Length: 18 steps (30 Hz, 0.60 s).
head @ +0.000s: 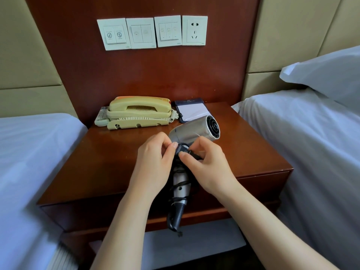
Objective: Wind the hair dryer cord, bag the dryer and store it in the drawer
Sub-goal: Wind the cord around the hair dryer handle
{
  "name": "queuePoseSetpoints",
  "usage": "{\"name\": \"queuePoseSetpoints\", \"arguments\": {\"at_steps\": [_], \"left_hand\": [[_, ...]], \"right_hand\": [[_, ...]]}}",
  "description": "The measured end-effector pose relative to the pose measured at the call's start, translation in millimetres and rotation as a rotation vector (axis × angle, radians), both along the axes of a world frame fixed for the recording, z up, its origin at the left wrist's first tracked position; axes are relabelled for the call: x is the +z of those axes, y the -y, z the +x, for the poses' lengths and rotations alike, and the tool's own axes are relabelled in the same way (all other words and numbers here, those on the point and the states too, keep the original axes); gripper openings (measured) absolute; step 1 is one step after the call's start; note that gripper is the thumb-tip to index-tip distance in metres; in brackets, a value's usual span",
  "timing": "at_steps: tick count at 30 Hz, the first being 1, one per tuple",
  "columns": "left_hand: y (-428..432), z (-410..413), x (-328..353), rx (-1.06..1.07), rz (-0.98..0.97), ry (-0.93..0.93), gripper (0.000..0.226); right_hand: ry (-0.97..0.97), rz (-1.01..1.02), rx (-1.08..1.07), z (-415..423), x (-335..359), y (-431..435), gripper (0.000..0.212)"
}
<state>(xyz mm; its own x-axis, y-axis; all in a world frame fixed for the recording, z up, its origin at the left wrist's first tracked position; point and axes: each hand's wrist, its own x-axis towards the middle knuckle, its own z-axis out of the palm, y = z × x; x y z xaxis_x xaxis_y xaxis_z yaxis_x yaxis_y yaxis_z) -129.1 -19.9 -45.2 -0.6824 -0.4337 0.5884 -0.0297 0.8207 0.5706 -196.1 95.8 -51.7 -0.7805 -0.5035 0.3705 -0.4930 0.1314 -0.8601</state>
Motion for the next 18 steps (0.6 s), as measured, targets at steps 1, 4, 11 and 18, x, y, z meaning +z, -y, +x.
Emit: {"name": "queuePoseSetpoints", "arguments": {"at_steps": [1, 4, 11, 18], "left_hand": [[0, 0, 0, 0.002, -0.018, 0.008, 0.02], [-2, 1, -3, 0.032, -0.05, -0.004, 0.018], [-11, -3, -2, 0.056, -0.066, -0.067, 0.017], [-15, -5, -1, 0.061, -0.05, -0.054, 0.015]], "right_hand": [[-0.006, 0.004, -0.01, 1, 0, 0, 0.023], [-0.029, 0.016, -0.034, 3, 0, -1, 0.022], [-0.033, 0.041, 0.038, -11, 12, -6, 0.026], [0.004, 0.046, 0.054, -15, 15, -3, 0.028]]}}
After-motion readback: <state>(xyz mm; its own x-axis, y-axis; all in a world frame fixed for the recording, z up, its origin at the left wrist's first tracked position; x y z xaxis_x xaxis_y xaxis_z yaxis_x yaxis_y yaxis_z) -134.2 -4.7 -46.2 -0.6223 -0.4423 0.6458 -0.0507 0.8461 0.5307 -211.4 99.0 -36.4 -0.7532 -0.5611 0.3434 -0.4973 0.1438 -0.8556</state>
